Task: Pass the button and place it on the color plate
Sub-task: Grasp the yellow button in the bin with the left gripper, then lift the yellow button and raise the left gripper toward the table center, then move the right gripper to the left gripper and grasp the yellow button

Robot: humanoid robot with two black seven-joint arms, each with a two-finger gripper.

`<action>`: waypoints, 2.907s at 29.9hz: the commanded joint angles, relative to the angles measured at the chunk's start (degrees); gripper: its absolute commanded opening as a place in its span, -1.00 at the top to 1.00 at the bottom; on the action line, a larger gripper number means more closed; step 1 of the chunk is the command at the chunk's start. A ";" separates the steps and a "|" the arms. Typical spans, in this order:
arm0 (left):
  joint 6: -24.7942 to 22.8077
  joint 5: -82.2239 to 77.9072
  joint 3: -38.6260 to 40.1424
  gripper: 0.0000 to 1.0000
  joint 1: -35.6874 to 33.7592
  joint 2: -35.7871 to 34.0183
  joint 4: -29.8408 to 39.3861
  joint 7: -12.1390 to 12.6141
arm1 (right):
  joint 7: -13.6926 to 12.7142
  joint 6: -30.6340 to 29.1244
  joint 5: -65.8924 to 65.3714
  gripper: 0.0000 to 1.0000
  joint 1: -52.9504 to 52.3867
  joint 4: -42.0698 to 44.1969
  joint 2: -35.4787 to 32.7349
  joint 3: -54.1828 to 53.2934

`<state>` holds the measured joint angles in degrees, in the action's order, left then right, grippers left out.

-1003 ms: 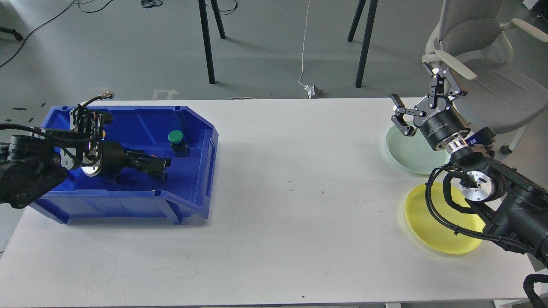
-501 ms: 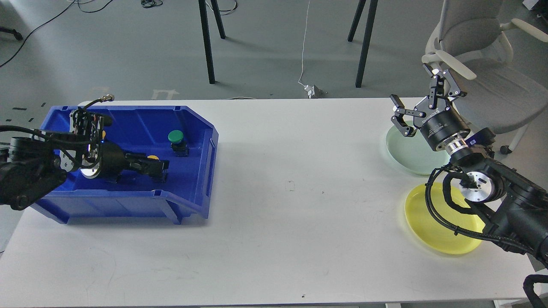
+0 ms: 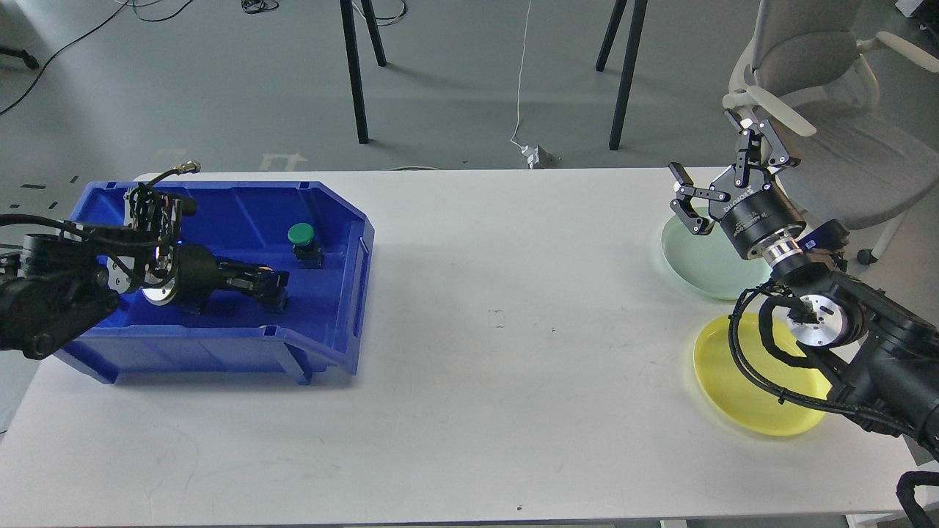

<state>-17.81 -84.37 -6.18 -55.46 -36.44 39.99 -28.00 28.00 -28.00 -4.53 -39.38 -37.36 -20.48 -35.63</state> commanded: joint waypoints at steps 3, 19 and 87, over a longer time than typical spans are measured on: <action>-0.03 -0.01 0.03 0.51 0.00 -0.03 0.00 0.00 | 0.00 0.00 0.05 -0.98 0.00 -0.08 0.00 0.04; -3.97 1.22 1.17 0.53 -5.35 -6.44 4.64 0.00 | 0.00 0.00 0.14 -0.98 0.00 -0.17 0.26 -0.40; -7.85 46.93 25.87 0.45 0.27 20.18 16.61 0.00 | 0.00 9.46 -19.56 -0.90 7.65 -44.91 -15.05 4.17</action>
<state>-25.66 -37.43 19.69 -55.18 -16.26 56.60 -28.00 28.00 -16.47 -26.72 -31.56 -83.77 -38.81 -30.77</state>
